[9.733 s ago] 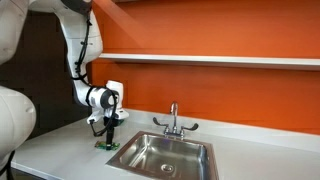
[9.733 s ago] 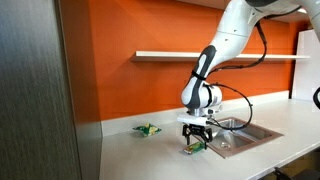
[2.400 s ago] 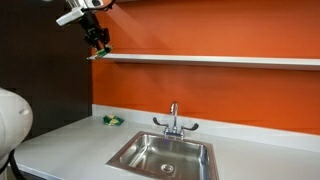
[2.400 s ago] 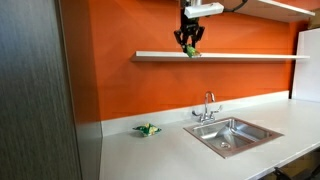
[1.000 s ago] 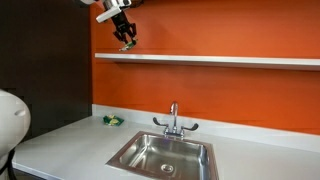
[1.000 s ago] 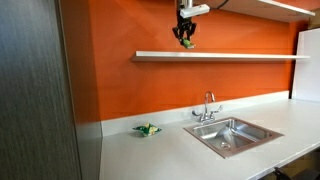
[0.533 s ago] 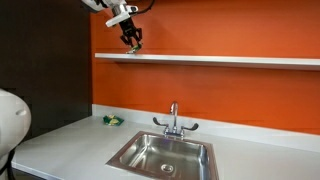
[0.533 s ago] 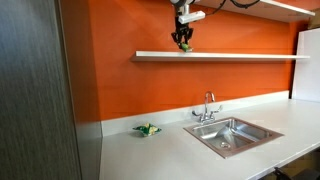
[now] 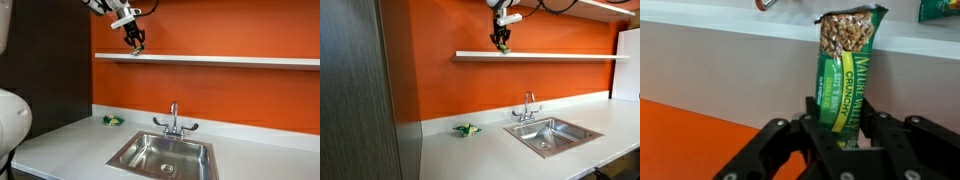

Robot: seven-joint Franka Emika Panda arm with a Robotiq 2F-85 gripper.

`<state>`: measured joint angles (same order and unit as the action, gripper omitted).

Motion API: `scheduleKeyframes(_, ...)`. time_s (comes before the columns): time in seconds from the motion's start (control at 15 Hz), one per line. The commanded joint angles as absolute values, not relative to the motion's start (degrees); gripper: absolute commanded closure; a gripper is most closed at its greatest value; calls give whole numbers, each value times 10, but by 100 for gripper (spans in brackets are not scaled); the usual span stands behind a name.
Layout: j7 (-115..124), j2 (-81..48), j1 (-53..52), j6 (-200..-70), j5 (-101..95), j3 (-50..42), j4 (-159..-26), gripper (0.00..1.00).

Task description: Pick up one object from the counter and put it on the shelf

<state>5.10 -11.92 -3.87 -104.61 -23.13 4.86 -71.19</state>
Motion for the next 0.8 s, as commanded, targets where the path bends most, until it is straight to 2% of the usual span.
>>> scheduleKeyframes(0.0,24,-155,-42,-1018,-243,47,-649,82)
scheduleKeyframes(0.53,15,-199,-44,-989,-240,47,-578,82)
scheduleKeyframes(0.6,17,-204,-45,-986,-241,47,-572,76)
scheduleKeyframes(0.67,17,-208,-45,-982,-240,47,-565,32)
scheduleKeyframes(0.73,19,-212,-46,-978,-241,46,-558,31)
